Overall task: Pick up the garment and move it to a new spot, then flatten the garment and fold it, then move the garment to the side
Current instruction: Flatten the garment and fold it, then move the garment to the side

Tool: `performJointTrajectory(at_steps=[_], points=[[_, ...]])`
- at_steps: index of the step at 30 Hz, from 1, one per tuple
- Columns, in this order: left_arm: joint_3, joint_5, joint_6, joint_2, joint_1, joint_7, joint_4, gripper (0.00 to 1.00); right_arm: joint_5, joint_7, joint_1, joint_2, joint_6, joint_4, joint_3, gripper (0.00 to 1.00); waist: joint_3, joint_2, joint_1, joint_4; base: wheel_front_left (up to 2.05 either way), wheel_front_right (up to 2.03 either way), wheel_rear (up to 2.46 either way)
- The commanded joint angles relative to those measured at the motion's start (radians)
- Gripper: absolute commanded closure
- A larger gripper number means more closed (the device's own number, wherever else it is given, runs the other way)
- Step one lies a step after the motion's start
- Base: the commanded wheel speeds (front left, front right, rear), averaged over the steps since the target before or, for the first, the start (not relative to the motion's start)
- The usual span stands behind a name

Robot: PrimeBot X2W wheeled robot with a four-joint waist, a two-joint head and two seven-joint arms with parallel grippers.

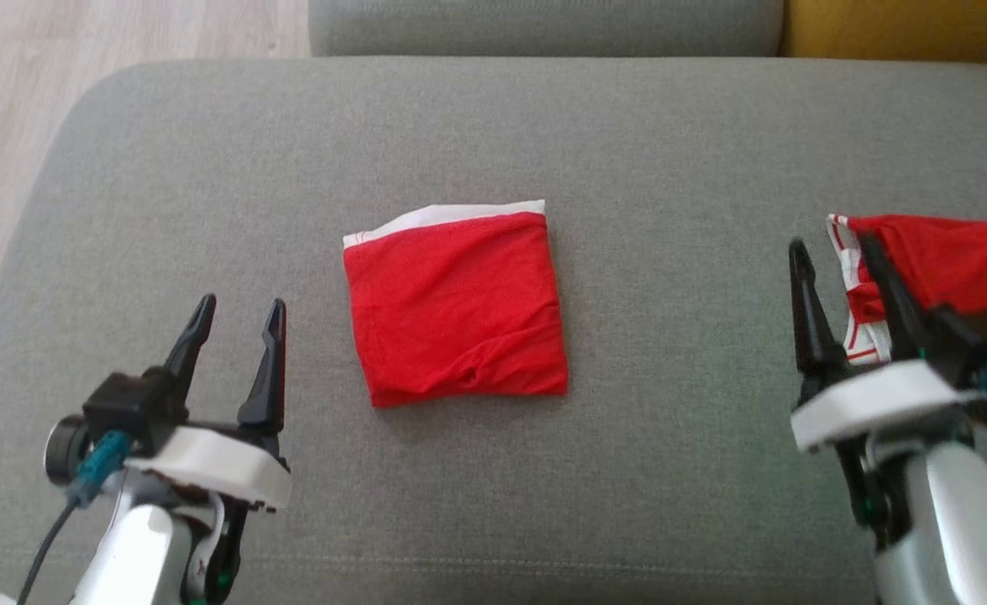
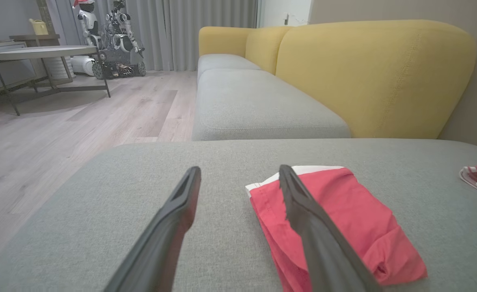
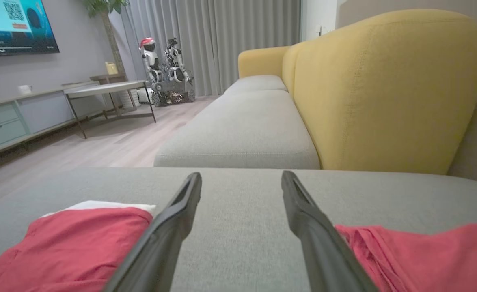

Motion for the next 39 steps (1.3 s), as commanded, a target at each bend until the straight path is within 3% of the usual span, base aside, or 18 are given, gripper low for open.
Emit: performJointTrajectory(at_steps=[1, 7, 13, 39], points=[[0.039, -0.008, 0.007, 0.029, -0.023, 0.001, -0.038, 0.0, -0.013, 0.018, 0.0, 0.006, -0.001, -0.061, 0.013, 0.0, -0.007, 0.0, 0.0, -0.002, 0.0, 0.0, 0.0], [0.027, -0.008, 0.016, 0.033, 0.016, 0.013, -0.052, 0.0, -0.022, 0.103, 0.123, 0.025, -0.001, -0.214, -0.023, 0.0, -0.04, 0.0, 0.0, 0.001, 0.0, 0.0, 0.0], [0.025, -0.013, 0.029, 0.037, 0.061, 0.019, -0.06, 0.0, -0.009, 0.145, 0.204, 0.032, -0.001, -0.275, -0.044, 0.0, -0.081, 0.0, 0.0, 0.001, 0.0, 0.0, 0.0], [0.013, -0.016, 0.058, 0.063, 0.093, 0.044, -0.101, 0.0, 0.023, 0.172, 0.251, 0.034, -0.001, -0.315, -0.051, 0.0, -0.098, 0.0, 0.0, -0.002, 0.0, 0.0, 0.0]])
